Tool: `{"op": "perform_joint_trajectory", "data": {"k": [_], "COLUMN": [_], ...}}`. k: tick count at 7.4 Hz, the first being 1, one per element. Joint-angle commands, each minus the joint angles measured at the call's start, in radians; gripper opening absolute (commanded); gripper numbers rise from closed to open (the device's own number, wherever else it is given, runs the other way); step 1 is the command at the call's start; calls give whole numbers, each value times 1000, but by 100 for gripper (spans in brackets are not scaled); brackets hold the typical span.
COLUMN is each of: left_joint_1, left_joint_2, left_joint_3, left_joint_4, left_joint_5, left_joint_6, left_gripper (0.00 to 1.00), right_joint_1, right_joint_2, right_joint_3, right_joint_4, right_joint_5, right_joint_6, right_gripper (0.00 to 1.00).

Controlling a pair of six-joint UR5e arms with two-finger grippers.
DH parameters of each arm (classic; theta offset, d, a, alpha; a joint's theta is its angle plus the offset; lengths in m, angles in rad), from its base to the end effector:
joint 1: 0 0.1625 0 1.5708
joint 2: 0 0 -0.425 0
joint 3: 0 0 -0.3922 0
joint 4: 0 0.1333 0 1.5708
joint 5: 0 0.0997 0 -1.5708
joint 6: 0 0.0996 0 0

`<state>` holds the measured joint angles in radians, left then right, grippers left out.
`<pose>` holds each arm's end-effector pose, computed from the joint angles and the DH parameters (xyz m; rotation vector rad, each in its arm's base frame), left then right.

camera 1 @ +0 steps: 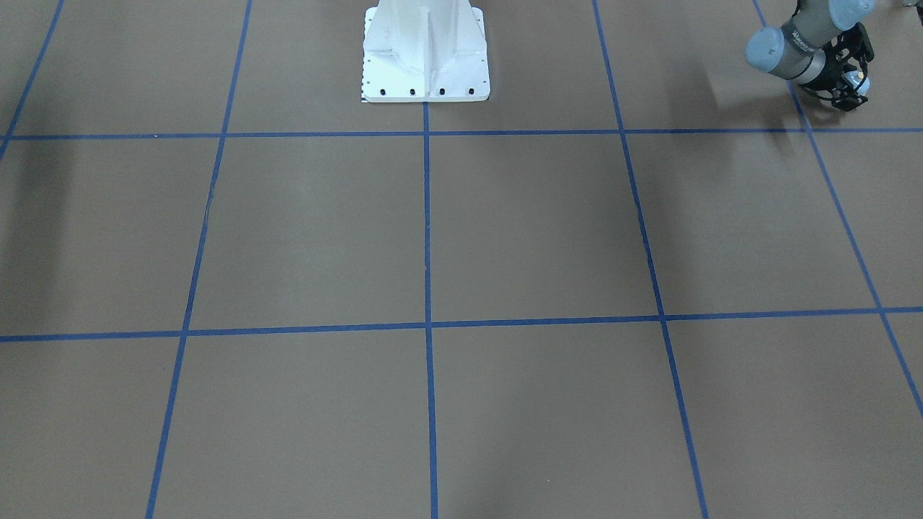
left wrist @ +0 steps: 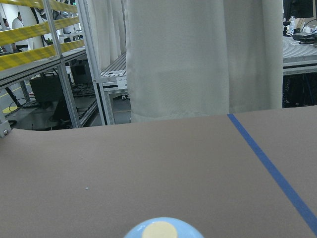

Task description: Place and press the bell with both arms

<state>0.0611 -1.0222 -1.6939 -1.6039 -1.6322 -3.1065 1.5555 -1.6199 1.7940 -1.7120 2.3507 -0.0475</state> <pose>0.1971 -0.1154 0.8170 0.2619 -0.3480 -1.4657 0.0561 -0.4683 0.5865 0.0438 -0.7794 -0.0724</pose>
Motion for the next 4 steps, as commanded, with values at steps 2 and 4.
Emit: {"op": "perform_joint_trajectory", "data": {"k": [2,4], "left_joint_1": [23,29], "left_joint_2": [10,56], "left_joint_3": [6,-7], "left_joint_4": [10,-1], "left_joint_5": [0,0], "left_joint_6": [-32,-34], "left_gripper": [0,0], "right_joint_1": [0,0], "right_joint_2": [0,0], "right_joint_3": [2,2], "right_joint_4": [0,0], "right_joint_5": [-1,-1], "right_joint_6": [1,0], "right_gripper": [100,100]}}
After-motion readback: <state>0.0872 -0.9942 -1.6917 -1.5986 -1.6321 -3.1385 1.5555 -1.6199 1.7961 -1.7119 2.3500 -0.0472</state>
